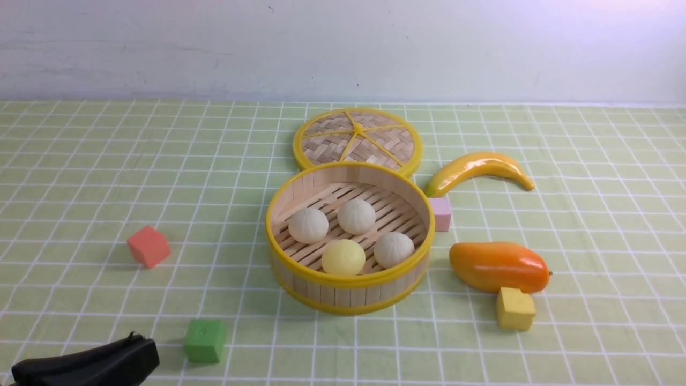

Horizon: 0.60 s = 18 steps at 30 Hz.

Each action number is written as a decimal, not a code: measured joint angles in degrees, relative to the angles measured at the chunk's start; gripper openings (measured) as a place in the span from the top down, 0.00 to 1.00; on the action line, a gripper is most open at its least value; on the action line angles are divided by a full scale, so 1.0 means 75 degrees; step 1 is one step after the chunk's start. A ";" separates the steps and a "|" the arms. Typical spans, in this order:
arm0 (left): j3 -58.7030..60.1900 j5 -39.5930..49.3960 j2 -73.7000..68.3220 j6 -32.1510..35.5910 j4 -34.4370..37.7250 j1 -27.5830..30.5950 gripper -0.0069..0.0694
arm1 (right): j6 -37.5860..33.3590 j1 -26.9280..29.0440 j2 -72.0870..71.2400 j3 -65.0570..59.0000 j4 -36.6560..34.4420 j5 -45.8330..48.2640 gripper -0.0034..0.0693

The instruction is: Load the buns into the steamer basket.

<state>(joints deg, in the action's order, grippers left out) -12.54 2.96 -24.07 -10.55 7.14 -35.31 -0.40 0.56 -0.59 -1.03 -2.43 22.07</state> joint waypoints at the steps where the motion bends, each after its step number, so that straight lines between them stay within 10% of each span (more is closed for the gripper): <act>1: 0.0000 0.0011 0.0000 0.0000 0.0000 0.0000 0.83 | 0.0000 0.0000 0.0000 0.0000 0.0000 0.0000 0.97; 18: 0.0000 0.0016 0.0000 0.0030 -0.0032 0.0000 0.81 | 0.0000 0.0000 0.0000 0.0000 0.0000 0.0000 0.95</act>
<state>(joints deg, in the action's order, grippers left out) -12.54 3.08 -24.07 -10.32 6.89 -35.31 -0.40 0.56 -0.59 -1.03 -2.43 22.07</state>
